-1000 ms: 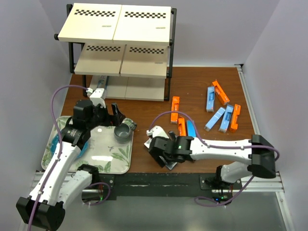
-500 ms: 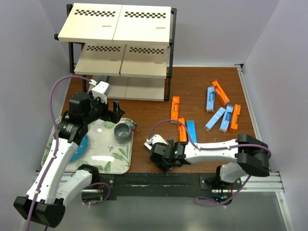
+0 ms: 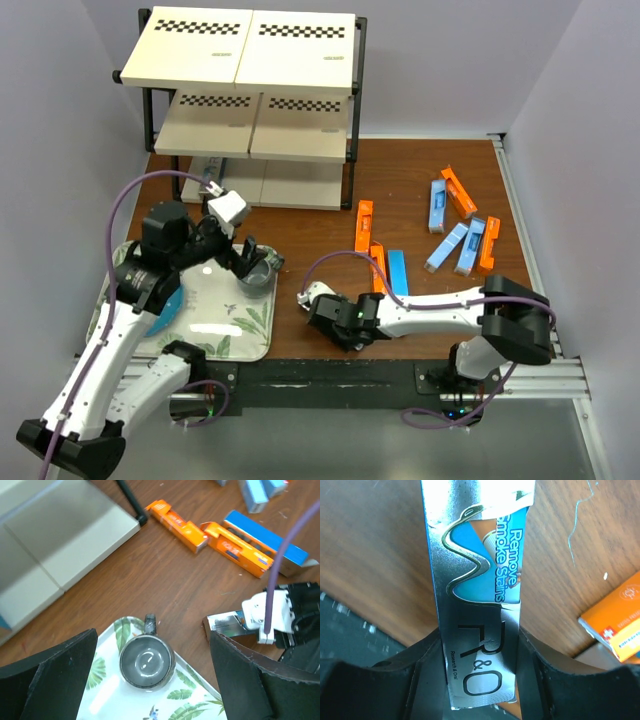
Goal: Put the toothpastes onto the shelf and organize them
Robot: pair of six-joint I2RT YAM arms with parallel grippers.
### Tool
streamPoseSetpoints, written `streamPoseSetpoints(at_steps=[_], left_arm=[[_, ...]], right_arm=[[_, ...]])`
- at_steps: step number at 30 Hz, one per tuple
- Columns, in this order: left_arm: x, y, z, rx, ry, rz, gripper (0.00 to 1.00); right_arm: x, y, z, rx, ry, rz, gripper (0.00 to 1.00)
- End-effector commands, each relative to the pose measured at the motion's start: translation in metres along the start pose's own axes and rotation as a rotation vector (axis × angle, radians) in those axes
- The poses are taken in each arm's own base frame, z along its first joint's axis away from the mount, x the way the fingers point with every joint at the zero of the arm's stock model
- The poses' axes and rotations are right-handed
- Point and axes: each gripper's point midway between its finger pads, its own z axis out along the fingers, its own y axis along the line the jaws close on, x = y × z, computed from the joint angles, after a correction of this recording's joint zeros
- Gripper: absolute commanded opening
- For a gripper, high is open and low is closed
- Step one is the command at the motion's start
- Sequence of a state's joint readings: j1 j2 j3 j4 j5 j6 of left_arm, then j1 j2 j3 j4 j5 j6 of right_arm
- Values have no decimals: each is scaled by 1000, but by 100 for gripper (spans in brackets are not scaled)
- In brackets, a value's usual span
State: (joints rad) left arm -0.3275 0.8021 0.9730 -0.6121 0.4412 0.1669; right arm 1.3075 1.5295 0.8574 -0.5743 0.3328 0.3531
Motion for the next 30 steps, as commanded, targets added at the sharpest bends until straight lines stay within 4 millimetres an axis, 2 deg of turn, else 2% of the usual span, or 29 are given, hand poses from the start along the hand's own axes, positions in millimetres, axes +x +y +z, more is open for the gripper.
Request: streamPoseSetpoints(at_steps=[1, 7, 10, 13, 17, 22, 30], left_arm=[[-8, -28, -6, 150, -68, 169, 100], [3, -50, -8, 268, -67, 264, 100], [1, -67, -10, 377, -87, 290, 100], [-2, -82, -10, 478, -97, 305, 100], [-11, -101, -10, 627, -123, 306, 100], [-11, -119, -4, 762, -102, 297, 98], [18, -142, 14, 866, 63, 308, 96]], right_arm=[[-34, -1, -41, -76, -113, -45, 27], [-53, -13, -91, -110, -208, -109, 24], [-62, -15, -116, -146, -256, -145, 24], [-67, -16, -133, -178, -283, -184, 23], [-69, -17, -148, -204, -277, -217, 22], [-75, -17, -158, -224, -299, -213, 21], [-82, -20, -167, -224, -336, -197, 21]])
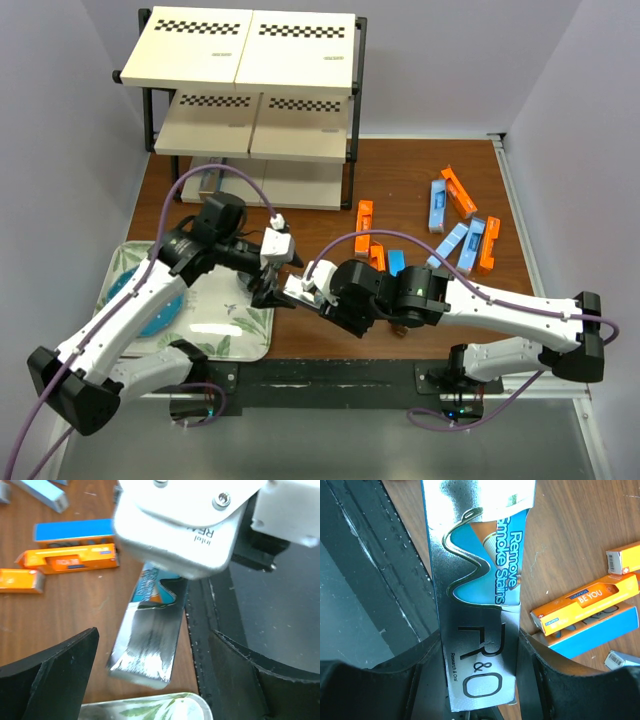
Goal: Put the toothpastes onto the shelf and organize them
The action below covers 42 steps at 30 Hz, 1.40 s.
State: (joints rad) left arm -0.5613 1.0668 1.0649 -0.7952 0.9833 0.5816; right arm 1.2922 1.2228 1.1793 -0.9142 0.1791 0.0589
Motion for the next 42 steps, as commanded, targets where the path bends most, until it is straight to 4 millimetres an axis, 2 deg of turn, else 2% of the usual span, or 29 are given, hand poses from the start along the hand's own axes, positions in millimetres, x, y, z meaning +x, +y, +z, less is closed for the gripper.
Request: streamPoseSetpoints(at_steps=[1, 3, 14, 23, 26, 27, 30, 33, 36, 37, 39, 40, 42], left_arm=[[0, -9, 9, 62, 45, 36, 95], [4, -8, 12, 68, 67, 31, 95], [-2, 0, 15, 31, 53, 53, 81], [-10, -9, 22, 76, 21, 61, 72], [-7, -11, 24, 90, 26, 49, 61], [-7, -12, 24, 94, 24, 49, 54], [-8, -15, 25, 104, 17, 49, 40], [-7, -15, 24, 100, 20, 50, 32], [-3, -13, 24, 86, 28, 55, 28], [-3, -10, 24, 66, 28, 64, 27], [1, -6, 25, 37, 33, 56, 27], [-1, 5, 24, -24, 29, 59, 26], [8, 15, 25, -87, 40, 39, 20]], right_arm=[[-26, -4, -21, -11, -104, 3, 21], [-27, -4, -23, -14, -115, 7, 21], [-36, -3, -31, -39, -179, 52, 21], [-40, 3, -27, -71, -183, 53, 21], [-43, 4, -27, -76, -192, 54, 21], [-44, 5, -26, -81, -192, 52, 21], [-42, 4, -24, -72, -184, 50, 21], [-42, 3, -25, -66, -190, 51, 22], [-42, 0, -26, -57, -197, 59, 31], [-42, -2, -26, -46, -198, 62, 42], [-41, -4, -27, -33, -198, 65, 56], [-41, -7, -29, -24, -203, 69, 67], [-41, -13, -31, 11, -213, 85, 78]])
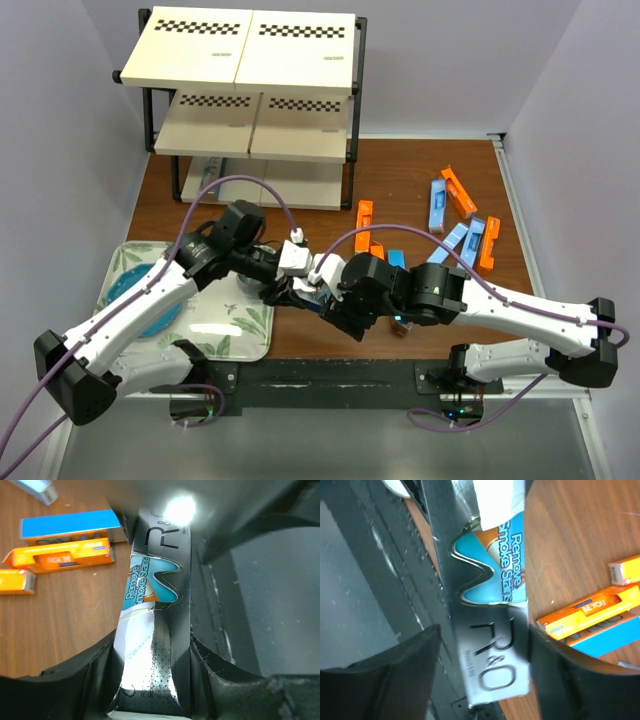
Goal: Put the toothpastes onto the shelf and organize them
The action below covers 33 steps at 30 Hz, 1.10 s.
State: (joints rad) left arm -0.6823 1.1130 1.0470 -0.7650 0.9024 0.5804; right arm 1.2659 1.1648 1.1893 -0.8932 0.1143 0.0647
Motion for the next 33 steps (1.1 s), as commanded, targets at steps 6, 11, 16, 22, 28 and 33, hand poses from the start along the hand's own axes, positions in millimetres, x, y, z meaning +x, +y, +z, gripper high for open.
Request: streamPoseSetpoints(at_steps=[6, 11, 16, 22, 28, 33], left_arm=[[7, 83, -22, -484, -76, -87, 13], [21, 140, -62, -822, -155, -240, 13], [44, 185, -102, -1148, -209, -438, 14], [62, 231, -130, -1396, -254, -559, 14], [86, 273, -143, -1537, -249, -597, 14], [105, 310, -153, -1600, -228, -617, 15]], right_arm=[[-33, -39, -30, 192, -204, 86, 99], [-34, -64, -50, 319, -283, 154, 99], [-30, -88, -66, 453, -337, 221, 99], [-23, -98, -79, 498, -394, 262, 99], [-16, -105, -87, 537, -404, 251, 99], [-12, -112, -92, 572, -401, 232, 99]])
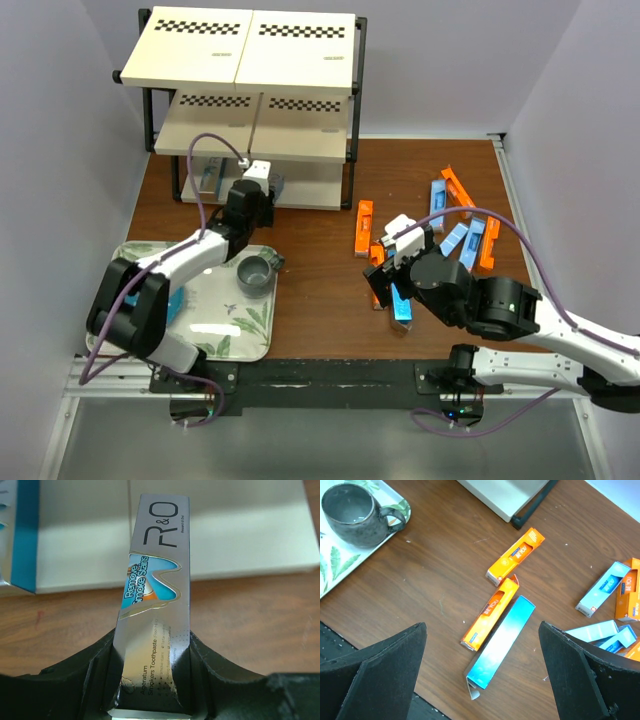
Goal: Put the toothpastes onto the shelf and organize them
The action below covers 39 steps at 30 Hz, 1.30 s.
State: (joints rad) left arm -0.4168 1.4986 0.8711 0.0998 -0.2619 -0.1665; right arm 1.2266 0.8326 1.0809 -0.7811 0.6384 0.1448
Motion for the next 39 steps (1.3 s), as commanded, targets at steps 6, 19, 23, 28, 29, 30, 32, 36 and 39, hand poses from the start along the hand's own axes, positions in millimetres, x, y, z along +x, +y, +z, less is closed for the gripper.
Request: streamPoseSetpoints(at_steps=[6, 19, 23, 28, 29, 30, 32, 36, 39], left_arm=[[-64, 34, 52, -137, -243, -125, 22], [-51, 37, 93, -139, -246, -192, 40], [-42, 39, 101, -149, -235, -230, 45], [-37, 38, 103, -142, -236, -260, 60], [-38, 37, 102, -139, -242, -264, 63], [-38, 37, 101, -137, -243, -269, 64], [-37, 37, 99, -132, -244, -272, 69], [-40, 36, 96, -124, -251, -288, 76], [-46, 35, 89, -121, -258, -332, 83]], right_arm=[[-3, -19, -2, 83, -48, 29, 99], [2, -32, -6, 132, -46, 27, 99], [6, -34, -6, 140, -41, 27, 99], [8, -37, -8, 146, -38, 30, 99], [9, -37, -8, 146, -38, 30, 99], [9, -38, -9, 147, -38, 34, 98], [10, -38, -10, 146, -40, 36, 99], [11, -38, -10, 144, -36, 40, 99], [12, -37, -10, 138, -35, 43, 99]])
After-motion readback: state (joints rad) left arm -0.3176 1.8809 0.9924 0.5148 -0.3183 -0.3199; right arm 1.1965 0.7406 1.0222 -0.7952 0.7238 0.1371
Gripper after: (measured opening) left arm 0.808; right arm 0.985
